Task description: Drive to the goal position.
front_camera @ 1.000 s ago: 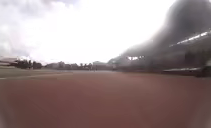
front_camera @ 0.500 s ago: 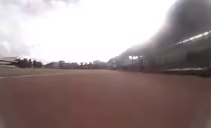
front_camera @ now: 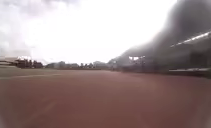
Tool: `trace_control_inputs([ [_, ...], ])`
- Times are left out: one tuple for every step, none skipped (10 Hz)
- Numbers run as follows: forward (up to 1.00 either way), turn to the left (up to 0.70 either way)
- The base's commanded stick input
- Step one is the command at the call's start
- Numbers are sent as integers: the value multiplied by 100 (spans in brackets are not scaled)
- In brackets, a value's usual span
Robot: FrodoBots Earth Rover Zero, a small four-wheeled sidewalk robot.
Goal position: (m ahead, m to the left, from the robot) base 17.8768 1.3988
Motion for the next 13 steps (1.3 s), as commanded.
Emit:
trace_control_inputs([
  [70,0],
  [70,0],
  [70,0],
  [70,0],
  [70,0],
  [70,0],
  [70,0],
  [70,0],
  [70,0],
  [70,0],
  [70,0],
  [70,0],
  [70,0],
])
